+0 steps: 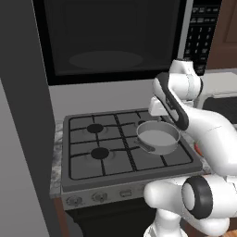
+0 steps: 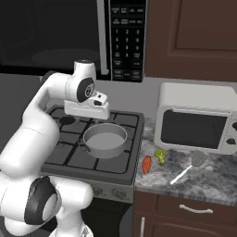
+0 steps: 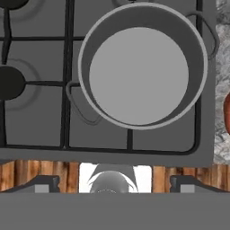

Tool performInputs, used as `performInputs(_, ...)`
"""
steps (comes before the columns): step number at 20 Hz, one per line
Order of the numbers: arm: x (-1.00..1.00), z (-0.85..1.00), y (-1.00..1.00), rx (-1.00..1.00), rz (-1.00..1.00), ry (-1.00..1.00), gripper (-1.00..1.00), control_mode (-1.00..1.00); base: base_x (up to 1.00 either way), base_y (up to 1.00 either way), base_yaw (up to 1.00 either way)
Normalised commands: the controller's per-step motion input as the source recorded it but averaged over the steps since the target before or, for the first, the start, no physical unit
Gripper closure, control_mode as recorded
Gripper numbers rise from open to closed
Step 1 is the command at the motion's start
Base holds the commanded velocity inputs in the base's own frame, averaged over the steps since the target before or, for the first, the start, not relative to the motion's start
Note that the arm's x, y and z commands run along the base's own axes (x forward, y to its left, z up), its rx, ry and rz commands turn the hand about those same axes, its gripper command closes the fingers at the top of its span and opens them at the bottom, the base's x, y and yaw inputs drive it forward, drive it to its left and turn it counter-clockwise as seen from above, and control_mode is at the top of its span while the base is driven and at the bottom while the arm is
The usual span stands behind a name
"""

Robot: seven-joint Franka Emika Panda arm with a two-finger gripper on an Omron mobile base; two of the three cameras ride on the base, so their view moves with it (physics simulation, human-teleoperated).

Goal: Put the broccoli and sweet potato in the pot. Retrieve the spatula and lightly stir the vegetables in the pot.

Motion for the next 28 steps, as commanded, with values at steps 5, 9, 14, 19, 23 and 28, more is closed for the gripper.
performInputs(5, 0.0, -0.12, -0.98, 0.08, 0.0, 0.0, -1.0, -1.0, 0.0, 0.0, 0.0)
performInputs(9, -0.01, -0.13, -0.86, 0.03, 0.0, 0.0, -1.0, -1.0, 0.0, 0.0, 0.0)
performInputs(14, 0.0, -0.27, -0.77, 0.0, 0.0, 0.16, -1.0, -1.0, 0.0, 0.0, 0.0)
performInputs(19, 0.0, -0.43, -0.39, 0.0, 0.0, 0.17, -1.0, -1.0, 0.0, 0.0, 0.0)
performInputs(23, 0.0, -0.27, -0.4, 0.0, 0.0, 0.0, -1.0, -1.0, 0.0, 0.0, 0.0)
performInputs(28, 0.0, -0.27, -0.53, 0.0, 0.0, 0.0, -1.0, -1.0, 0.0, 0.0, 0.0)
